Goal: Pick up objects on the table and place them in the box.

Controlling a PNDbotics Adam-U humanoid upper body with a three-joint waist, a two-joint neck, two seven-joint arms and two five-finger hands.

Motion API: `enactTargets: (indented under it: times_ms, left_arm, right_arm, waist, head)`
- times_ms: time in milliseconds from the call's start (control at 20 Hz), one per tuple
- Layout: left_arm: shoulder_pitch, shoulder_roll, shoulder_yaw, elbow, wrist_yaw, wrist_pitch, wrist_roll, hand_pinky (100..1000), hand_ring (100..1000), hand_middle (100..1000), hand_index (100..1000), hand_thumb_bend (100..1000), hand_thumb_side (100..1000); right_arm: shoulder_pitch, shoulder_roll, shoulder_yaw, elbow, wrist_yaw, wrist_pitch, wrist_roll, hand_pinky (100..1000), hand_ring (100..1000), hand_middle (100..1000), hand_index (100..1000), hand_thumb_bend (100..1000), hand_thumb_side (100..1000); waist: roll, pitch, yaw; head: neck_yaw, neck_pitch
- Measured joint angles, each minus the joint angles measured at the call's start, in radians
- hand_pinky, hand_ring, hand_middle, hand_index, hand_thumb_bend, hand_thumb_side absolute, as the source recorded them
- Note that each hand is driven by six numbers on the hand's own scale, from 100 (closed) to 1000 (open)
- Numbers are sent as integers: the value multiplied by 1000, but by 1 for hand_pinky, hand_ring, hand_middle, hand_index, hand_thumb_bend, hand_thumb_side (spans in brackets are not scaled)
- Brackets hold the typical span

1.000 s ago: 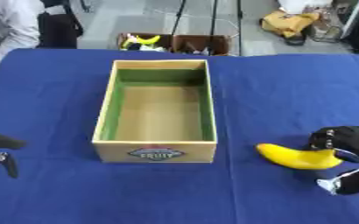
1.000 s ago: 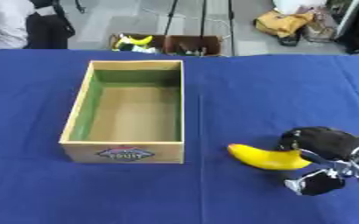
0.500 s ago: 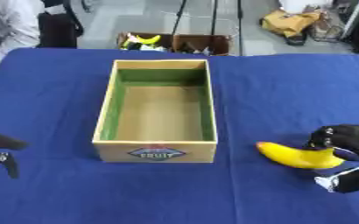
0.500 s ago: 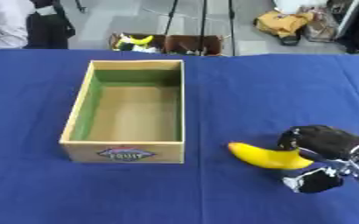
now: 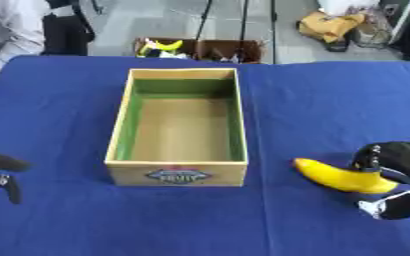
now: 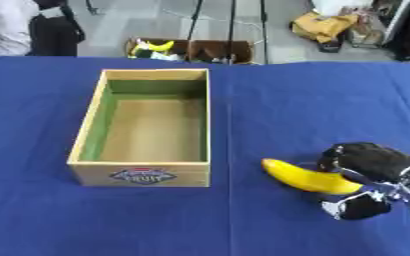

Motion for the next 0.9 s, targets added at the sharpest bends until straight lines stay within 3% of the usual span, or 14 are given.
enactTargets:
  times_ms: [900]
  left_arm:
    - [0,0,0,0,0,2,-2,246,587,482,575,100,948]
  right_arm:
    - [-8,-11,5,-6,0,11,-53,781,820,541,658,100,598]
  waist:
    - [0,0,-5]
  head:
    - [-3,-4]
